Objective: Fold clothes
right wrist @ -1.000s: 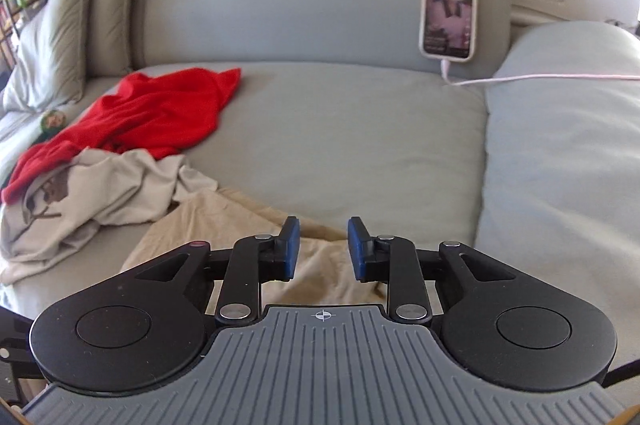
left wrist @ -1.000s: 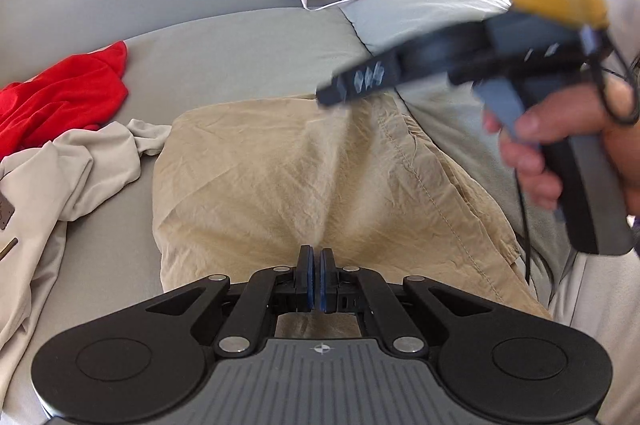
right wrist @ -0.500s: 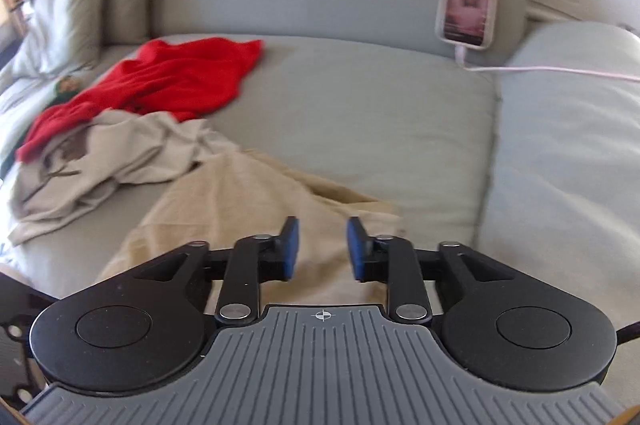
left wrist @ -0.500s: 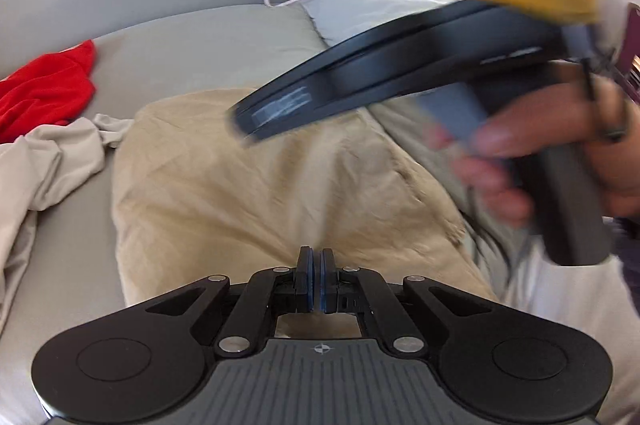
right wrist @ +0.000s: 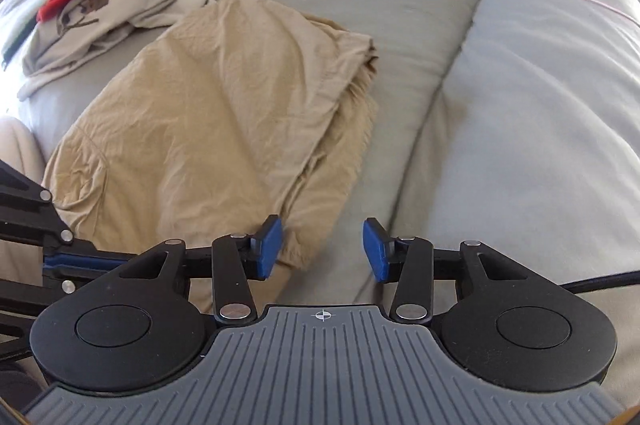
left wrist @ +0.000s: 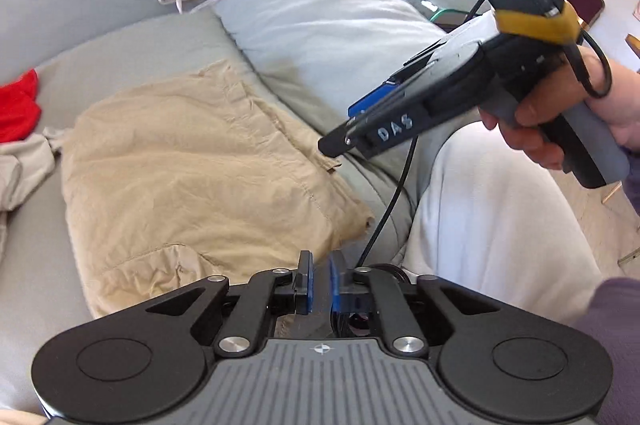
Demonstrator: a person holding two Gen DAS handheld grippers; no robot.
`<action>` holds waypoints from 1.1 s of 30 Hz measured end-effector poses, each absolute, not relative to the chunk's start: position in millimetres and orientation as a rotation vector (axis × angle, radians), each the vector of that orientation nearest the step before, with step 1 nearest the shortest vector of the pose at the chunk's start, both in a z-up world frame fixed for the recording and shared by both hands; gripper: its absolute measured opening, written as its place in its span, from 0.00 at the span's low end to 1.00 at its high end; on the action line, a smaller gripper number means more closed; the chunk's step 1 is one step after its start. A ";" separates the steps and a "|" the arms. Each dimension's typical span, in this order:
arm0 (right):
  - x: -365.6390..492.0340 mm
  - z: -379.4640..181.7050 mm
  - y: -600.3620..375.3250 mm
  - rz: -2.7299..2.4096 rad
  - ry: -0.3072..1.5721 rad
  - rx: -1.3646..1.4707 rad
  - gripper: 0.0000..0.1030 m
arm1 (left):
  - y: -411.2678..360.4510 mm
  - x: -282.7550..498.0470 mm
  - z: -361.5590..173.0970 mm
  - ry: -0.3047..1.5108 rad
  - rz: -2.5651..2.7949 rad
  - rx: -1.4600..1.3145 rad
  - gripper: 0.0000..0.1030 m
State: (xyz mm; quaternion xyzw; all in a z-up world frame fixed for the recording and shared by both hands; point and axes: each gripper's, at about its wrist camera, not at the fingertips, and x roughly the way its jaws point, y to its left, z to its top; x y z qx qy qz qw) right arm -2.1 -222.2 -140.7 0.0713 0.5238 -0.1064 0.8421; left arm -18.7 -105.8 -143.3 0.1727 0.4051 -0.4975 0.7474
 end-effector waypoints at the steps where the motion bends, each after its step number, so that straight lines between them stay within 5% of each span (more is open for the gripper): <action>1: -7.5 -134.1 -222.5 -0.239 1.085 0.163 0.47 | -99.7 -18.7 -137.5 0.869 -1.069 0.367 0.13; 7: -3.1 -116.7 -207.5 -0.213 0.974 0.335 0.49 | -73.1 16.7 -121.6 0.802 -0.784 0.250 0.21; 15: 12.3 -151.6 -160.0 -0.137 1.047 0.286 0.49 | -91.6 13.0 -168.1 0.941 -0.736 0.446 0.03; 19: -17.9 -146.1 -153.3 -0.164 1.107 0.242 0.50 | -83.8 -0.7 -160.1 0.984 -0.792 0.478 0.03; 27: -64.2 -117.8 -163.7 -0.259 1.058 0.393 0.57 | -81.8 -21.2 -138.5 0.878 -0.747 0.491 0.25; 33: -60.3 -104.3 -161.0 -0.255 1.002 0.427 0.62 | -75.7 -16.2 -133.0 0.870 -0.692 0.465 0.30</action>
